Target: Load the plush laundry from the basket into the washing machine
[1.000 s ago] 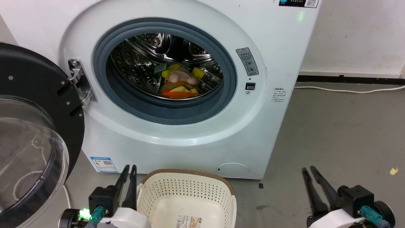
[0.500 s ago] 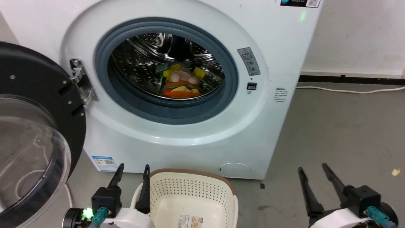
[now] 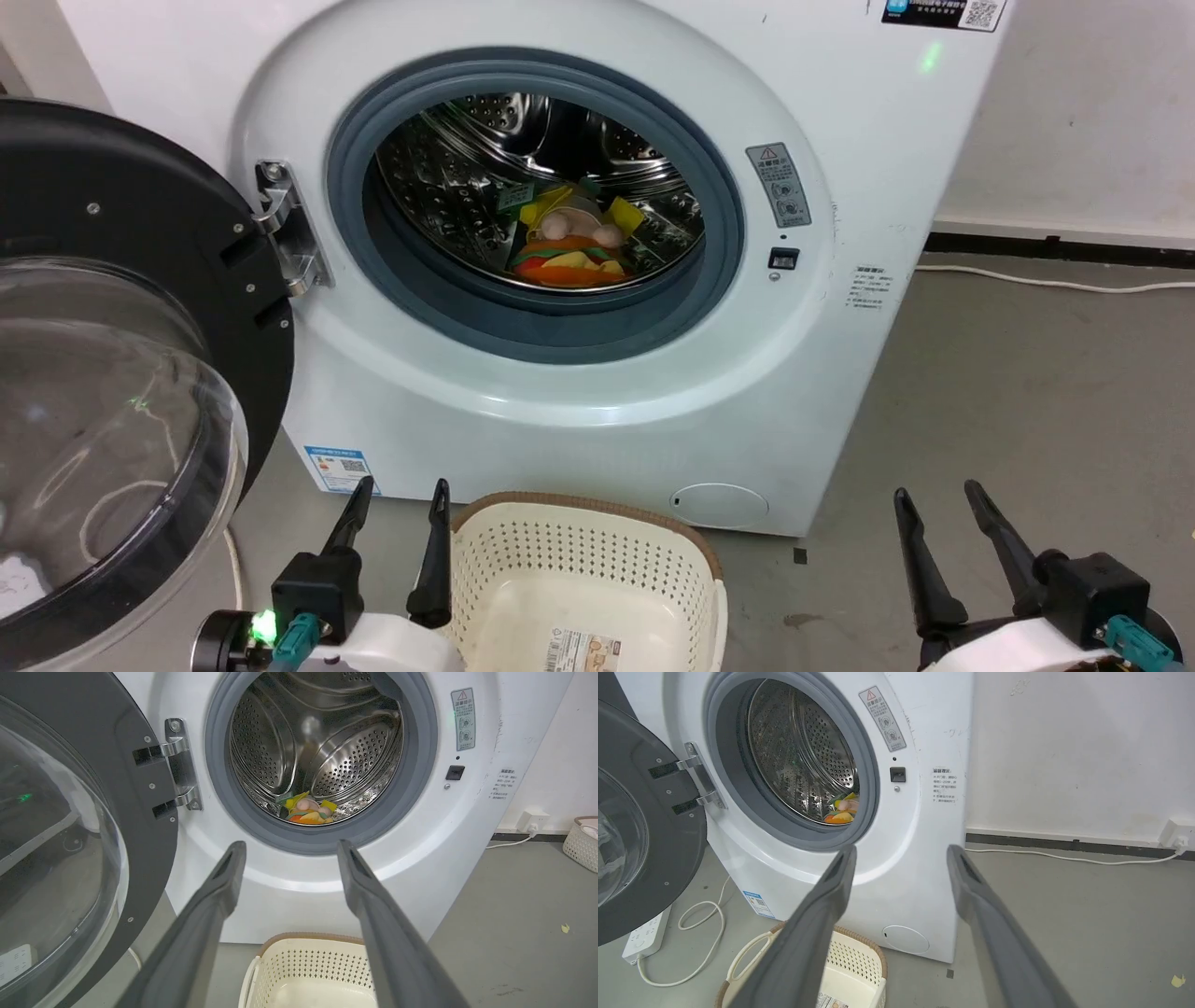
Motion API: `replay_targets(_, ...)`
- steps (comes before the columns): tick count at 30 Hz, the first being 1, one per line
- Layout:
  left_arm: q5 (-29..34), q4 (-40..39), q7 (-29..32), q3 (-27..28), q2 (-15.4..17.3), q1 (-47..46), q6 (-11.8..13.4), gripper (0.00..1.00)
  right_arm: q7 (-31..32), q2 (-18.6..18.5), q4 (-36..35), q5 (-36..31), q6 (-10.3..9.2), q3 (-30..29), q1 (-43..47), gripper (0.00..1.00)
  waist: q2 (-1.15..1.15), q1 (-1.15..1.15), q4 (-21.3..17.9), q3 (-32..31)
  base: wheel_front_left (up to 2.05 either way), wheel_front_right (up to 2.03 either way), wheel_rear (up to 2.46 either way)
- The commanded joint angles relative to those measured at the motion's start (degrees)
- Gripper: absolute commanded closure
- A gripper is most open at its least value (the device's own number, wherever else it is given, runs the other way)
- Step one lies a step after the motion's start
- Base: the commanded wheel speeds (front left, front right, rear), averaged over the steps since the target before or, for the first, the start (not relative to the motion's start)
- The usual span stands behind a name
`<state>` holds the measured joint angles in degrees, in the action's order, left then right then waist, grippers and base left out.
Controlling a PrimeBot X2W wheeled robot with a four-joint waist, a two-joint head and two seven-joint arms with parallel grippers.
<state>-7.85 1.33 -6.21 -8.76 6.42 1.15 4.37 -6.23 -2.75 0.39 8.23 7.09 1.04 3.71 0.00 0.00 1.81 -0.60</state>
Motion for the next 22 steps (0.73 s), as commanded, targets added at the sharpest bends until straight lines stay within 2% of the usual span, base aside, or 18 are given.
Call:
replay_targets(1,-0.52,-0.42,-0.64,-0.22,-0.09,0.44,0.28,0.00,-0.54,-0.04,-0.50,0.90,0.09,-0.10,0.92,0.00,0.00,0.00,0.05,0.01,-0.52,-0.52,-0.52)
replay_targets(12,-1.06,-0.93,-1.57,-0.69,-0.48,0.41,0.37,0.00,-1.47,-0.05,-1.12,3.53,0.12,-0.44,1.56,0.00,0.00,0.00,0.53,0.18,-0.12,-0.12,-0.12)
replay_targets(22,-1.56,-1.24,-2.41,-1.24,-0.84,0.44,0.56,0.00,-2.32,-0.06,-1.71,5.68,0.16,-0.80,1.97,0.00,0.00,0.00,1.04,0.18,0.26,0.26,0.26)
